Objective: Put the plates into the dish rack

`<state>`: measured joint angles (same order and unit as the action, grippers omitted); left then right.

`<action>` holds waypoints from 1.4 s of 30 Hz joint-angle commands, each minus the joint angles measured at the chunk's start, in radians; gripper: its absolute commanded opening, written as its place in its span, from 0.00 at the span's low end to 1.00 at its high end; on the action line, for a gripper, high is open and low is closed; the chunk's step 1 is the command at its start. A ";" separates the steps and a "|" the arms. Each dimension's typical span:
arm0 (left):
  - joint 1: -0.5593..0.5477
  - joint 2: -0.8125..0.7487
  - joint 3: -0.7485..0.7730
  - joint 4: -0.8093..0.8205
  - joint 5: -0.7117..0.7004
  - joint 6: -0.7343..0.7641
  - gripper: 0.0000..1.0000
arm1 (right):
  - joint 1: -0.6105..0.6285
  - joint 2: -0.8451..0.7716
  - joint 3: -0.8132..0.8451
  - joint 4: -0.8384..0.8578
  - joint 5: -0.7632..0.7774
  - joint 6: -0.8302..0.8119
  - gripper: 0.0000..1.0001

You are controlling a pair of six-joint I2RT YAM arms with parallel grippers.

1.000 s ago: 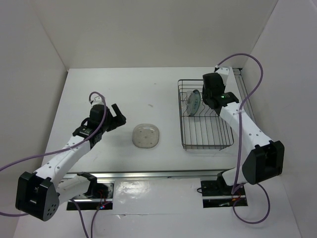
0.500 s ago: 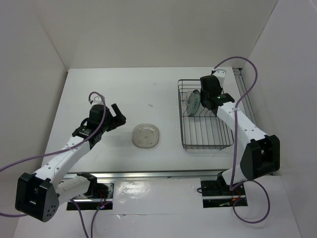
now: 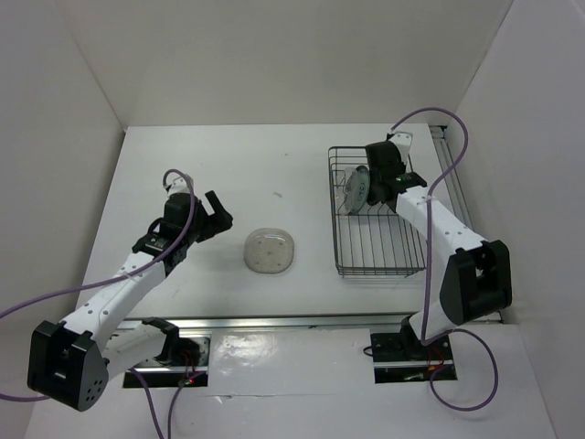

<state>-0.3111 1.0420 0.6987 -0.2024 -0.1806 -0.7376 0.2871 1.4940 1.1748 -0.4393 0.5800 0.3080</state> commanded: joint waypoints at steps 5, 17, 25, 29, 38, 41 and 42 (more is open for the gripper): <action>-0.003 -0.011 0.013 0.017 0.006 0.000 1.00 | -0.005 -0.008 -0.004 0.057 0.029 0.016 0.47; -0.003 0.070 0.004 0.107 0.136 0.032 1.00 | -0.005 -0.090 0.055 -0.056 0.112 0.045 0.62; -0.003 0.248 -0.045 0.264 0.265 0.075 0.98 | 0.004 -0.257 0.080 -0.091 0.080 0.057 0.70; -0.013 0.337 -0.056 0.317 0.302 0.084 0.90 | 0.014 -0.287 0.089 -0.102 0.058 0.048 0.70; -0.045 0.490 -0.022 0.333 0.279 0.098 0.72 | 0.032 -0.357 0.057 -0.046 0.003 0.029 0.72; -0.065 0.510 -0.022 0.333 0.268 0.098 0.57 | 0.032 -0.357 0.048 -0.045 0.003 0.029 0.72; -0.065 0.510 -0.022 0.333 0.268 0.098 0.44 | 0.032 -0.347 0.048 -0.045 -0.006 0.029 0.72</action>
<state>-0.3641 1.5276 0.6621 0.1196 0.0917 -0.6556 0.3111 1.1687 1.2289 -0.5201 0.5846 0.3466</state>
